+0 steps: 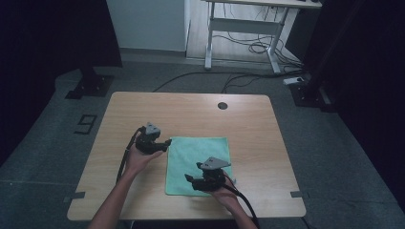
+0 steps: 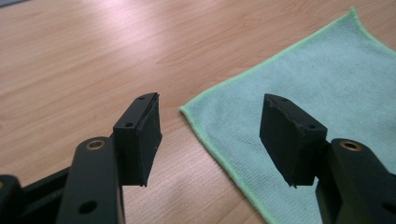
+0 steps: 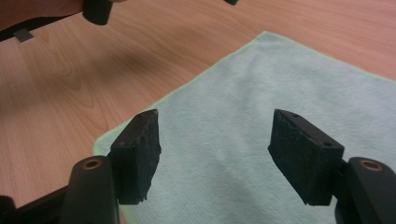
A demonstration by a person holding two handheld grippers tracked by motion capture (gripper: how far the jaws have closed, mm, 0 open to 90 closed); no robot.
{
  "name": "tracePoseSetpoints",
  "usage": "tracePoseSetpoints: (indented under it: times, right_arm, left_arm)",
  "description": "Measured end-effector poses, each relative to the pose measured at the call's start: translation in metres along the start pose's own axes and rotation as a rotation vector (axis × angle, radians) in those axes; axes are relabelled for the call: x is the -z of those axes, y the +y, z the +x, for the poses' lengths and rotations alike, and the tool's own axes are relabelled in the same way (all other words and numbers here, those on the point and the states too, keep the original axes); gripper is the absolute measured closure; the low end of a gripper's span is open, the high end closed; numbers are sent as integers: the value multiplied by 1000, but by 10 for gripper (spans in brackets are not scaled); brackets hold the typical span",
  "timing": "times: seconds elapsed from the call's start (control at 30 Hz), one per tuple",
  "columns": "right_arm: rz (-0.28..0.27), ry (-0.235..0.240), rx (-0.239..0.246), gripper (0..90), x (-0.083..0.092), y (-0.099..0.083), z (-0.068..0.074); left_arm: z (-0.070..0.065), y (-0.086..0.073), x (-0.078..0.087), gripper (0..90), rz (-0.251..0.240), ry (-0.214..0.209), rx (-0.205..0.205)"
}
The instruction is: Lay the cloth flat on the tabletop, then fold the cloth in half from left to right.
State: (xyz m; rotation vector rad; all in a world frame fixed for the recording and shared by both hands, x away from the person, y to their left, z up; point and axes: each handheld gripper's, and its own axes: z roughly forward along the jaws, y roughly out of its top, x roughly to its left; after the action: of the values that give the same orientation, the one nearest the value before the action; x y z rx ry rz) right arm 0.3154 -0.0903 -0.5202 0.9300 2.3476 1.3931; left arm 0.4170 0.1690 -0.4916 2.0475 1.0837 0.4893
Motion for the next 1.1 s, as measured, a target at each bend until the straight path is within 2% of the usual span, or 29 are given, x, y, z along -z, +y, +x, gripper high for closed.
tracePoseSetpoints:
  times: [0.2, 0.33, 0.43, 0.53, 0.57, 0.73, 0.9, 0.97, 1.1]
  right_arm:
    - [8, 25, 20, 339, -10, 0, 11]
    - [14, 41, 24, 343, -17, 1, 16]
    - [14, 53, 26, 347, -22, 2, 20]
    - [17, 57, 34, 349, -25, 2, 22]
    - [18, 57, 37, 350, -25, 2, 22]
    - [26, 62, 38, 353, -27, 1, 21]
    - [30, 66, 47, 353, -28, 1, 23]
    - [32, 67, 49, 353, -28, 1, 23]
    - [31, 67, 37, 355, -26, 0, 22]
  left_arm:
    - [-1, -1, -15, 389, 16, 6, -2]
    - [1, -3, -30, 398, 44, 20, 5]
    - [6, -3, -40, 404, 58, 26, 24]
    - [8, -3, -45, 430, 25, 55, 33]
    - [10, -3, -46, 434, 18, 49, 40]
    - [16, -9, -57, 441, 50, 53, 71]
    - [17, -9, -59, 461, 46, 63, 83]
    - [15, -7, -55, 459, 46, 64, 75]
    - [11, -1, -44, 456, 13, 65, 64]
